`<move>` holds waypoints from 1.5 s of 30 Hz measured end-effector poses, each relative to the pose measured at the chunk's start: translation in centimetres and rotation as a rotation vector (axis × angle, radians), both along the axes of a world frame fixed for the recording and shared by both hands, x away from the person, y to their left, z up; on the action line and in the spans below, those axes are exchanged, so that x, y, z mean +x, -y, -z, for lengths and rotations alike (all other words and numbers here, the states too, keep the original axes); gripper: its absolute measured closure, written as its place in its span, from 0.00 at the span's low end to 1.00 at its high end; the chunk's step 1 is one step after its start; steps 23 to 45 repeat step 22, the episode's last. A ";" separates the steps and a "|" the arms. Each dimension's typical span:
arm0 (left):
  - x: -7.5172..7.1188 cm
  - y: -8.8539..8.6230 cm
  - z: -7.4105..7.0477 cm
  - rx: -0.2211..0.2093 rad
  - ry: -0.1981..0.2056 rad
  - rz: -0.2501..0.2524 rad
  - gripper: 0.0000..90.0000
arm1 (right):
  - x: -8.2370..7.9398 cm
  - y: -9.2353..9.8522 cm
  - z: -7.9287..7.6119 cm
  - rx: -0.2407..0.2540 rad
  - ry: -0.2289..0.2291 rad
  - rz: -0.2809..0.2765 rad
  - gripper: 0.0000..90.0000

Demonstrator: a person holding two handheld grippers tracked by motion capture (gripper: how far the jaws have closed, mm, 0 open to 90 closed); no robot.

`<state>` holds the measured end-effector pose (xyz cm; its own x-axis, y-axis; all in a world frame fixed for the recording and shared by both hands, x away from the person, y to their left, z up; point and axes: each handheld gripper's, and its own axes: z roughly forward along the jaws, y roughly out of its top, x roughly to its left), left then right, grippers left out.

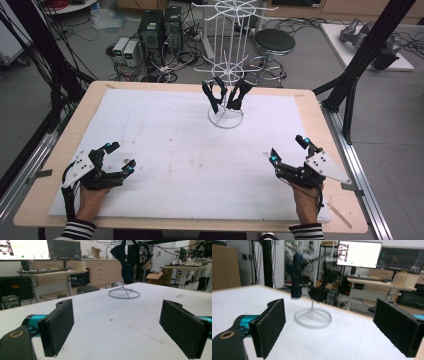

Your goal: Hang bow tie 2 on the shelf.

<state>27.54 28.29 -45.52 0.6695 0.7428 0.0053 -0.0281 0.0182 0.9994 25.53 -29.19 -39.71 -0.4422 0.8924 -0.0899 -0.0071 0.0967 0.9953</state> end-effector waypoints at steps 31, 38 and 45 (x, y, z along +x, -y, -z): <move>-0.3 0.0 0.0 0.010 0.011 -0.029 0.14 | -0.6 -0.1 5.7 0.039 0.006 0.016 0.12; -0.3 0.0 0.0 0.010 0.011 -0.029 0.14 | -0.6 -0.1 5.7 0.039 0.006 0.016 0.12; -0.3 0.0 0.0 0.010 0.011 -0.029 0.14 | -0.6 -0.1 5.7 0.039 0.006 0.016 0.12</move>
